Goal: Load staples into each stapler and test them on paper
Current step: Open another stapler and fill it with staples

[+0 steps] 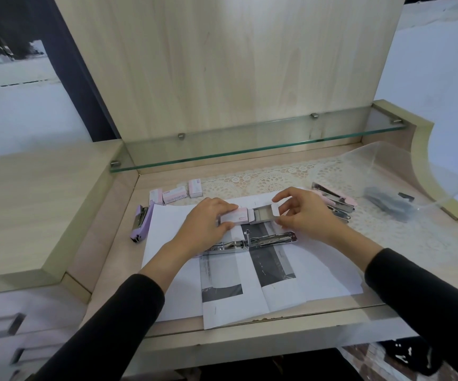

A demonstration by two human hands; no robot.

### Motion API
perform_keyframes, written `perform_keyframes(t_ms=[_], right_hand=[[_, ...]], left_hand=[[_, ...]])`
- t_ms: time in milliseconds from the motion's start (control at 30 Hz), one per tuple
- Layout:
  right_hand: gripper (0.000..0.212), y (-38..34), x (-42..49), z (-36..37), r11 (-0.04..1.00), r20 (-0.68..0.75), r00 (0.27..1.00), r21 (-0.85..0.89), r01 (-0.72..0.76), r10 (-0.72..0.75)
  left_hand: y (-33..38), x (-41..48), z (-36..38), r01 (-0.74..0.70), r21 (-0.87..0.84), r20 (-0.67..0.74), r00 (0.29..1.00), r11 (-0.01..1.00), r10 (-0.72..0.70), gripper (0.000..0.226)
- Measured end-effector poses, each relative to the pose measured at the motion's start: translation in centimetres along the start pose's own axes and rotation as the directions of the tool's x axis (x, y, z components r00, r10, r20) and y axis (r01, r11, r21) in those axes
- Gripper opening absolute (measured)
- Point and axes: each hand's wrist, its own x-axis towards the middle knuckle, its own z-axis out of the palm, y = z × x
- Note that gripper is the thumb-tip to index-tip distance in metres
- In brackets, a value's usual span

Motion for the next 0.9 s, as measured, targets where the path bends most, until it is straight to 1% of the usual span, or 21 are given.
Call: perform_keyframes(t_ms=[133, 167, 267, 400, 600, 800, 900], right_hand=[[0.044, -0.7, 0.2, 0.5, 0.978, 0.06, 0.998, -0.206, 0.032, -0.02], [0.045, -0.9, 0.3, 0.6, 0.966, 0.076, 0.997, -0.255, 0.046, -0.027], [0.036, -1.3, 0.6, 0.8, 0.92, 0.082, 0.994, -0.381, 0.094, -0.068], [0.032, -1.1, 0.6, 0.7, 0.925, 0.083, 0.992, -0.359, 0.122, -0.099], [0.033, -1.2, 0.9, 0.9, 0.922, 0.063, 0.993, -0.369, 0.113, -0.096], [0.035, -1.6, 0.9, 1.4, 0.891, 0.082, 0.992, -0.438, 0.121, -0.094], [0.04, -1.7, 0.9, 1.4, 0.847, 0.104, 0.989, -0.513, 0.143, -0.105]], left_hand=[[0.1, 0.0, 0.0, 0.013, -0.01, 0.036, 0.999, 1.0, -0.012, 0.038], [0.1, 0.0, -0.1, 0.013, -0.008, 0.04, 0.999, 1.0, -0.013, 0.038], [0.0, 0.1, -0.2, 0.013, -0.005, 0.047, 0.999, 1.0, -0.012, 0.038], [0.0, 0.1, -0.3, 0.018, -0.016, 0.061, 0.998, 1.0, -0.017, 0.038], [0.3, 0.2, -0.5, 0.022, -0.074, 0.066, 0.998, 0.997, -0.017, 0.038], [0.2, 0.2, -0.3, 0.043, -0.094, 0.074, 0.997, 0.995, -0.036, 0.039], [0.2, 0.2, -0.2, 0.037, -0.073, 0.069, 0.997, 0.997, -0.032, 0.043]])
